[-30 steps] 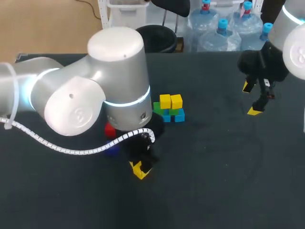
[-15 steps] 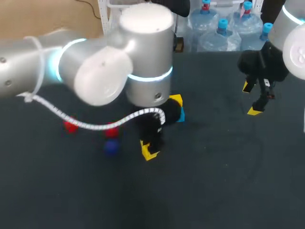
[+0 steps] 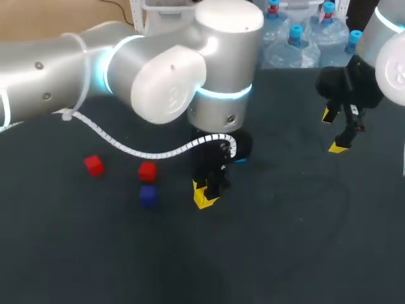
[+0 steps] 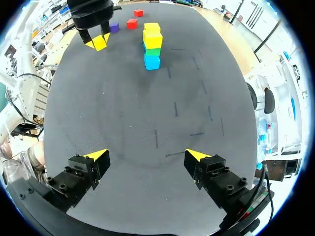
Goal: Place the blue cubes, place green cubes on the blue cubes, place the yellow cubes on the green cubes, then place the red cubes on the yellow cubes, and place purple cube on the red cubes.
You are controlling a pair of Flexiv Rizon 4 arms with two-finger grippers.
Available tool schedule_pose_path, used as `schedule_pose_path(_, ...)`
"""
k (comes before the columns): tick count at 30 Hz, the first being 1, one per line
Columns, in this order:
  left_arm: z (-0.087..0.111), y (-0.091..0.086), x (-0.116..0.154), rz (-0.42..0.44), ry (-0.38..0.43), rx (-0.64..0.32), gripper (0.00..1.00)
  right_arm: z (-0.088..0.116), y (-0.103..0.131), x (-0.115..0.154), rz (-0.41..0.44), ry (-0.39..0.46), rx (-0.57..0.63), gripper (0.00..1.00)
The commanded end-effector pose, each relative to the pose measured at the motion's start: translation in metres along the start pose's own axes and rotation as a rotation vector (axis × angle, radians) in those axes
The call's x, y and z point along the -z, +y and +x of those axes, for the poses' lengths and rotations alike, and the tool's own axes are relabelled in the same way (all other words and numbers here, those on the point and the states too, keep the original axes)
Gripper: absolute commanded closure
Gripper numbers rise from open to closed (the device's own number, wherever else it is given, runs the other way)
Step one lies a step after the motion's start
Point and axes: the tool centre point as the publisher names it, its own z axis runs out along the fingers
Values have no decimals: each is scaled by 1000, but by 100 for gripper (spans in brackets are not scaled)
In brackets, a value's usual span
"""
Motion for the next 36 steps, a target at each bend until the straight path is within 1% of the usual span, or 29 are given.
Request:
schedule_pose_path(1, 14, 3, 3, -15, -90, -11, 100, 0, -1, -1, -1, -1, 1, 0)
schedule_pose_path(7, 26, 10, 17, -65, -131, -2, 100, 0, -1, -1, -1, -1, 1, 0)
schedule_pose_path(12, 29, 15, 31, -100, -156, -12, 100, 0, -1, -1, -1, -1, 1, 0)
schedule_pose_path(18, 24, 20, 49, -135, -145, -36, 100, 0, -1, -1, -1, -1, 1, 0)
schedule_pose_path(20, 23, 22, 54, -143, -129, -44, 100, 0, -1, -1, -1, -1, 1, 0)
schedule_pose_path(23, 20, 25, 61, -139, -68, -50, 100, 0, -1, -1, -1, -1, 1, 0)
schedule_pose_path(24, 20, 25, 63, -148, -64, -53, 100, 0, -1, -1, -1, -1, 1, 0)
schedule_pose_path(36, 20, 25, 63, -148, -64, -53, 100, 0, -1, -1, -1, -1, 1, 0)
